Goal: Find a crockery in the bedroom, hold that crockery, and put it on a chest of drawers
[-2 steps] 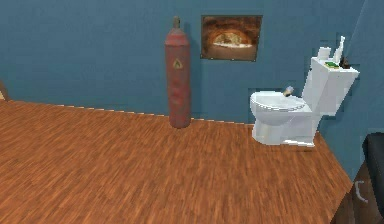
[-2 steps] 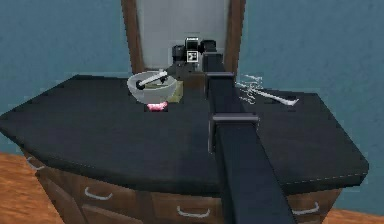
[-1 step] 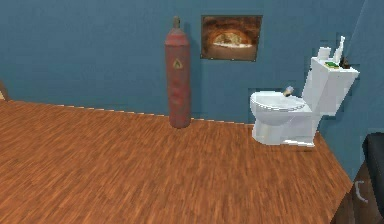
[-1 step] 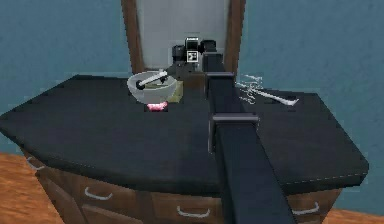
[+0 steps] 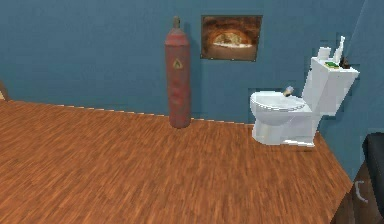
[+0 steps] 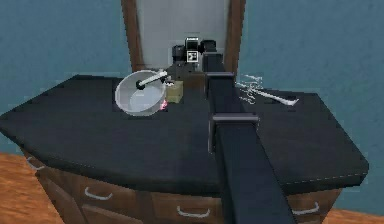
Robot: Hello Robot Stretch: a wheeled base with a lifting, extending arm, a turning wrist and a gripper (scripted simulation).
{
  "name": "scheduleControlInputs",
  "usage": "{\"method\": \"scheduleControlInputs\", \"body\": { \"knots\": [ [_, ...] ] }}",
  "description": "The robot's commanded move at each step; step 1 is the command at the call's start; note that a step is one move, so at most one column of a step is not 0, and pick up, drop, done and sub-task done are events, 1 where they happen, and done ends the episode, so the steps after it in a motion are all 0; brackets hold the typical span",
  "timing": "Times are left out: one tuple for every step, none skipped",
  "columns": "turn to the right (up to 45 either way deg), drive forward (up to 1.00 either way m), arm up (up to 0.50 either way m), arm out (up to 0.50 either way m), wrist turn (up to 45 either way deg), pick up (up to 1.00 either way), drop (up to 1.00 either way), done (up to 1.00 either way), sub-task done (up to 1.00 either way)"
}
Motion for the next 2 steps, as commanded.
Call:
{"method": "scheduleControlInputs", "body": {
  "knots": [
    [0.0,0.0,0.0,-0.1,0.0,0.0,0.0,0.0,0.0],
    [0.0,0.0,0.0,0.0,0.0,0.0,0.0,1.0,0.0]
  ]
}}
